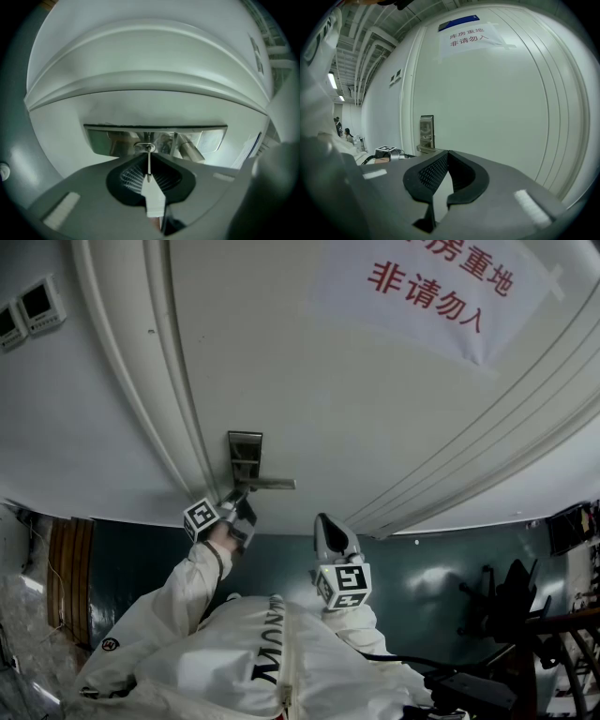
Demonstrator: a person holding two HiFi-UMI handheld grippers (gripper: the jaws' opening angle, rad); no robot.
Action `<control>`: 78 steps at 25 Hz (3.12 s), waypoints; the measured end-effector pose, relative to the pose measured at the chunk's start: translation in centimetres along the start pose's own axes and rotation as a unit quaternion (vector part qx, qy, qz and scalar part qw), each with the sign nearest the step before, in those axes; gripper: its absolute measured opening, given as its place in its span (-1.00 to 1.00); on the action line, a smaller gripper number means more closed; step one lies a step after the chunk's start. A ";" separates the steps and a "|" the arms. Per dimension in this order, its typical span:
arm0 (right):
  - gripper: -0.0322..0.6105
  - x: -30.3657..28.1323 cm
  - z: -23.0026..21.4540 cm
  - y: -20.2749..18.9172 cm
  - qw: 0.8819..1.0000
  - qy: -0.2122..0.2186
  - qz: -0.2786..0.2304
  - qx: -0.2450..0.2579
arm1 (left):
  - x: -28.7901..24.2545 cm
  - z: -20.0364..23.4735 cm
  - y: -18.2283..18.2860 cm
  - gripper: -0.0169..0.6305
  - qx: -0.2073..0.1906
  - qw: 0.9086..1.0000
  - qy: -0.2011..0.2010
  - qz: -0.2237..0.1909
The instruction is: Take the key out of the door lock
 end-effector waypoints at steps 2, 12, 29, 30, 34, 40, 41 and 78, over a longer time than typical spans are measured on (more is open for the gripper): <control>-0.90 0.2 0.0 0.0 1.000 -0.001 -0.001 0.000 | 0.0 -0.1 -0.1 -0.87 0.000 1.000 0.004 -0.004; -0.90 0.9 0.2 -0.2 1.000 0.002 -0.001 -0.007 | 2.4 -0.1 -1.5 -0.88 -0.032 0.999 0.006 0.008; -0.90 0.3 1.6 -0.9 0.999 0.037 -0.004 -0.015 | 6.9 -6.1 -1.5 -0.88 -0.467 0.872 0.142 0.020; -0.90 0.2 1.6 -0.9 0.999 0.038 -0.004 -0.016 | 7.1 -6.6 -1.7 -0.88 -0.501 0.852 0.151 0.014; -0.90 0.1 1.8 -1.1 0.999 0.045 -0.003 -0.018 | 8.0 -8.2 -2.8 -0.88 -0.625 0.758 0.185 0.004; -0.90 0.0 2.0 -1.3 0.999 0.051 -0.009 0.008 | 9.4 -10.3 -5.6 -0.88 -0.731 0.651 0.203 -0.015; -0.90 0.1 2.1 -1.4 0.998 0.055 -0.010 0.010 | 9.6 -10.6 -5.9 -0.88 -0.733 0.649 0.201 -0.019; -0.90 18.2 21.1 -7.3 0.999 0.010 -0.006 0.037 | 36.6 -11.0 -11.6 -0.88 -0.761 0.635 0.131 -0.015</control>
Point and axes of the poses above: the fingertips, and each gripper's own axes: x backward along the fingers, z to its left, y out of its top, the point moved 10 cm from there along x, backward along the fingers
